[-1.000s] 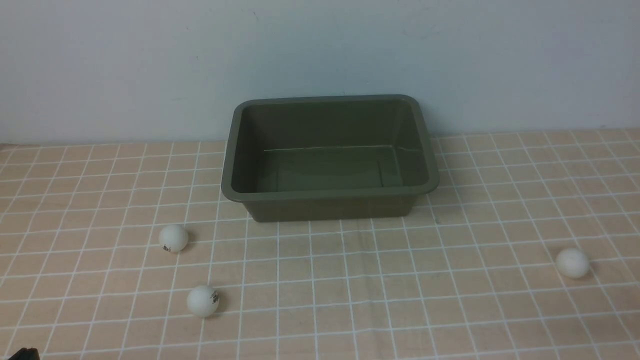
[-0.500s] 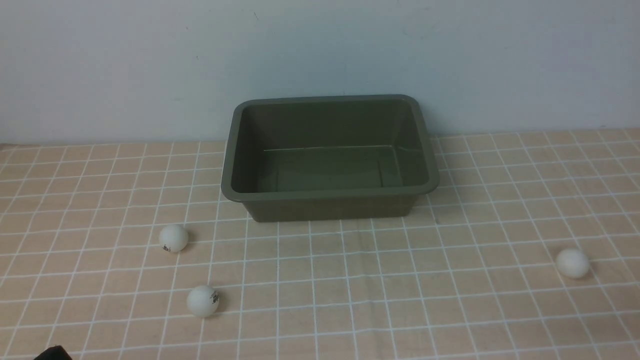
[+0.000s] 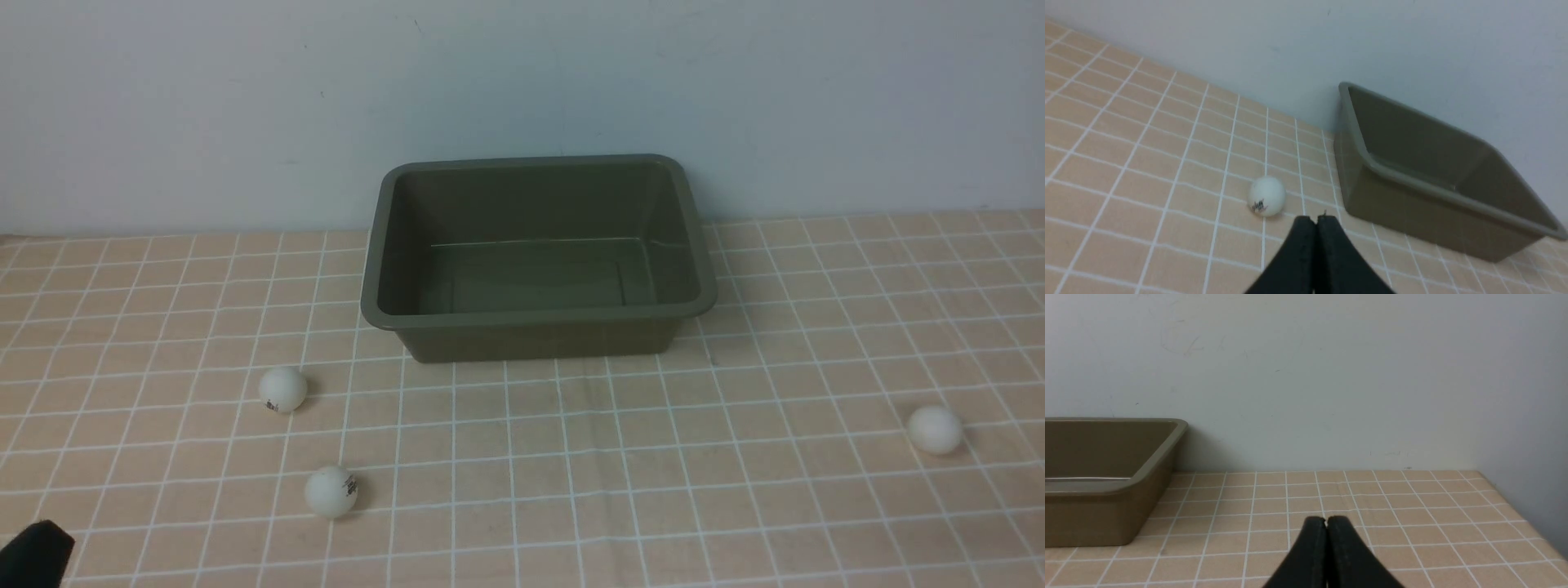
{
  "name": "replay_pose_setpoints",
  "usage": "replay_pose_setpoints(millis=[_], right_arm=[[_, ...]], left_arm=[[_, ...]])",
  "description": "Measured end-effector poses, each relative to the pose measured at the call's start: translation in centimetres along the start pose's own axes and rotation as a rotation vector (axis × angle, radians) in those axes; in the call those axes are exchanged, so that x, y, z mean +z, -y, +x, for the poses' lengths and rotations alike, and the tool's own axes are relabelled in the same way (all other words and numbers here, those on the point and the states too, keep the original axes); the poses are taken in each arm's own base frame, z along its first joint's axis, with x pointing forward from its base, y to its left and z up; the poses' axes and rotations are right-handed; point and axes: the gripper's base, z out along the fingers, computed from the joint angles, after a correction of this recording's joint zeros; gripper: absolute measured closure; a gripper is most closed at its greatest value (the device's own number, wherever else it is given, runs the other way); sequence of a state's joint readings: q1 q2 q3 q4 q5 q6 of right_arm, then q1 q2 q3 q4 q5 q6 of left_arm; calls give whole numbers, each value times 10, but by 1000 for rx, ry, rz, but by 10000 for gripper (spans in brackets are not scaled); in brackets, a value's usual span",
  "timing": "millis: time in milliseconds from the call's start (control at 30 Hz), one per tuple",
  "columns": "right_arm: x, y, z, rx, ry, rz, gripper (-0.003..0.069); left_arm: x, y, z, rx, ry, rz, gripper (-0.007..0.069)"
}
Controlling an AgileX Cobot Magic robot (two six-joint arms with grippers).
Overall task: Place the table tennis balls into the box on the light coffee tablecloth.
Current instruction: 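Reach for and grasp a ping pong ball on the table beside the basket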
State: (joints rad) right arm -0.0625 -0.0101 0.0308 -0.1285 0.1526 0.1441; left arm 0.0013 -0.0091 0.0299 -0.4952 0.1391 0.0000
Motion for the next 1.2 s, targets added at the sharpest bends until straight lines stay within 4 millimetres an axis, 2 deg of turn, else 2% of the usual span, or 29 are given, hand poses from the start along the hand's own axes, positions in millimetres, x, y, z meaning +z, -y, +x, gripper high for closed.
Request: replay_pose_setpoints(millis=[233,333,467,533,633,733,867,900,1000,1100,1133,1167,1200], right_arm=[[0,0,0,0,0,0,678],[0,0,0,0,0,0,678],[0,0,0,0,-1,0,678],[0,0,0,0,-2,0,678],[0,0,0,0,-2,0,678],[0,0,0,0,-2,0,678],[0,0,0,0,-2,0,678],[0,0,0,0,-2,0,678],[0,0,0,0,-2,0,678],[0,0,0,0,-2,0,678],[0,0,0,0,-3,0,678],[0,0,0,0,-3,0,678],[0,0,0,0,-3,0,678]], left_arm=[[0,0,-9,-77,102,6,693],[-2,2,-17,-214,156,22,693],[-8,14,-41,-266,237,68,693],[-17,26,-63,-166,305,100,693],[-27,41,-85,46,362,113,693],[-24,54,-100,292,268,86,693],[4,63,-105,437,-68,55,693],[22,63,-103,455,-232,42,693],[52,66,-104,460,-481,33,692],[78,66,-103,446,-656,25,689],[101,68,-108,456,-756,31,671],[107,69,-108,463,-799,37,662],[124,68,-107,473,-872,45,631]])
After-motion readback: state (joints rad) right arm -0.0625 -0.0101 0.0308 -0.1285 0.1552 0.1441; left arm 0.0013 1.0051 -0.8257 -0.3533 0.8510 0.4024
